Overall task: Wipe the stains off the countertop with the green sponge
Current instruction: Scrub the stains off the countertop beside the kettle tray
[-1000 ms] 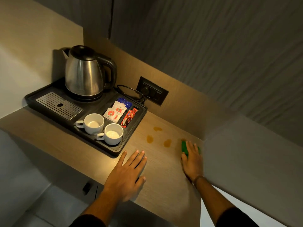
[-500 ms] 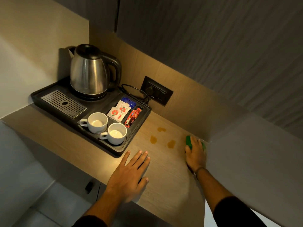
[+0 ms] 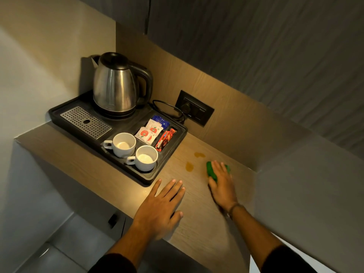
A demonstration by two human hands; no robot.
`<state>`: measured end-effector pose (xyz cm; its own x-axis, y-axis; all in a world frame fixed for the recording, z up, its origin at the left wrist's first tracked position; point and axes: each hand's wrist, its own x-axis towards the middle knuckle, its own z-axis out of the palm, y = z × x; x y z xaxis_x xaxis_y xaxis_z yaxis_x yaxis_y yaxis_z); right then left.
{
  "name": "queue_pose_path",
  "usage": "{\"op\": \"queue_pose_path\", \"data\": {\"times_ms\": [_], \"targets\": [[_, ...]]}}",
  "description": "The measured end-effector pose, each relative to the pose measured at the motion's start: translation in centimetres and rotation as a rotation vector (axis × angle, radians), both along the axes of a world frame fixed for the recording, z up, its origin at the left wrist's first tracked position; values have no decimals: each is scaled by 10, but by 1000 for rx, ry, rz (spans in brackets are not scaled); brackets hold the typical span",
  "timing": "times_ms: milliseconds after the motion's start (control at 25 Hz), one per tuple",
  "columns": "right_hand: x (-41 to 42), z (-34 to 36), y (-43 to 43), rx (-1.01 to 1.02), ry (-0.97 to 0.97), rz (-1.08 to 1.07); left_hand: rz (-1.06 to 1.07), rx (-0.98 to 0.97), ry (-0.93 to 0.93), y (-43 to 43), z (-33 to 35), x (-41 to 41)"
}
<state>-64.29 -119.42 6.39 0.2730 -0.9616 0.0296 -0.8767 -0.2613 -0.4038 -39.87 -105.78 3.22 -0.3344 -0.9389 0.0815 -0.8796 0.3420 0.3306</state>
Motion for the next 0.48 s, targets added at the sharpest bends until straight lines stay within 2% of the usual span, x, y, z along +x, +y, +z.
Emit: {"op": "queue_pose_path", "data": {"times_ms": [80, 120, 240, 360, 480], "targets": [[-19, -9, 34, 41, -6, 192, 4, 2, -1, 0, 0, 0], [-37, -8, 44, 49, -4, 219, 1, 8, -5, 1, 0, 0], [-45, -3, 12, 8, 30, 87, 0, 13, -6, 0, 1, -1], [10, 6, -31, -16, 38, -94, -3, 21, 1, -1, 2, 0], [29, -5, -13, -4, 0, 113, -2, 22, 5, -2, 3, 0]]}}
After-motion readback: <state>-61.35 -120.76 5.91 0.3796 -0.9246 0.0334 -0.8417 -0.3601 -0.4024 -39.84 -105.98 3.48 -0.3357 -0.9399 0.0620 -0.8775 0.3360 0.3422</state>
